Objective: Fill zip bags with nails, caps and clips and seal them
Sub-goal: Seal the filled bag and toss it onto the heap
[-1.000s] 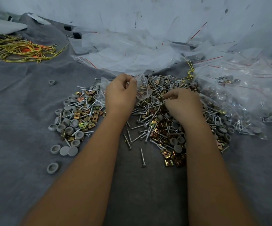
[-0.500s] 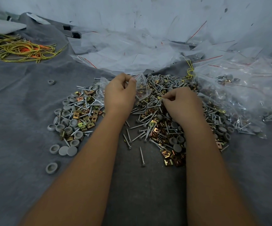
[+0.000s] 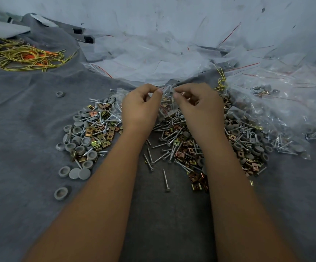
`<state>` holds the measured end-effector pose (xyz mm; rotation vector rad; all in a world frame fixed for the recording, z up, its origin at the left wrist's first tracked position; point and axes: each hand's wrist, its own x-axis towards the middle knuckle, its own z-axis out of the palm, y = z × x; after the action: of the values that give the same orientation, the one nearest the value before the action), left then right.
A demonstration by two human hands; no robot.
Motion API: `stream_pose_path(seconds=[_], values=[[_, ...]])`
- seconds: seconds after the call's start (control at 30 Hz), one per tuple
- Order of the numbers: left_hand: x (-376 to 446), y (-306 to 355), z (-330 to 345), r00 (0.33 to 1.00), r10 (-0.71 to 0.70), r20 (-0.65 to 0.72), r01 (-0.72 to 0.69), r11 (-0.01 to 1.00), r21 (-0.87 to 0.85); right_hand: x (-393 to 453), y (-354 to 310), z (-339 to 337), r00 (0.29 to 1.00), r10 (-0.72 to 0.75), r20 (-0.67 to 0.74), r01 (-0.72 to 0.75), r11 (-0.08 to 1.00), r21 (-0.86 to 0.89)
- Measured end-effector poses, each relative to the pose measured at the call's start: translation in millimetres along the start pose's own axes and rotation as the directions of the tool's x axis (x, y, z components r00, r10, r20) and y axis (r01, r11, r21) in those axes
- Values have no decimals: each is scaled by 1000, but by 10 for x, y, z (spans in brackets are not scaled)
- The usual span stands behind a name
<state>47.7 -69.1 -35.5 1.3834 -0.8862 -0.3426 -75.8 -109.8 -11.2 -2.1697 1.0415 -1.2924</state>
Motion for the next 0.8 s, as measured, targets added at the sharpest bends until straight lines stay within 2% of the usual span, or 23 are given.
stream_pose_path(seconds=[0.1, 0.23, 0.3, 0.37, 0.43, 0.6, 0.7, 0.73, 0.8], values=[[-3, -2, 0, 1000, 5, -3, -5, 1000, -1, -8, 28, 51, 998, 20, 66, -16, 998, -55], [-18, 31, -9, 1000, -1, 9, 1, 999, -37, -13, 50, 16, 991, 52, 120, -52, 999, -4], [-29, 74, -26, 1000, -7, 28, 8, 998, -59, -27, 68, -5, 973, 19, 230, -8, 999, -51], [-32, 133, -48, 995, -46, 91, 60, 984, -165, -32, 73, 7, 962, -22, 272, 59, 990, -129], [-37, 202, -68, 976, -83, 200, 143, 941, -306, -29, 58, 22, 981, -46, 189, 66, 992, -104], [-40, 178, -46, 902, -12, 432, 133, 958, -252, -24, 42, 3, 995, 93, -34, -87, 986, 139], [-56, 167, -2, 911, 60, 408, -8, 992, -129, -31, -7, -10, 981, 169, -92, -127, 927, 353], [-60, 162, 8, 917, 57, 395, -10, 993, -120, -31, -31, -14, 980, 174, -94, -124, 911, 393], [-60, 169, 8, 939, -17, 343, 73, 986, -152, -20, -60, -20, 982, 180, -60, -132, 876, 464]])
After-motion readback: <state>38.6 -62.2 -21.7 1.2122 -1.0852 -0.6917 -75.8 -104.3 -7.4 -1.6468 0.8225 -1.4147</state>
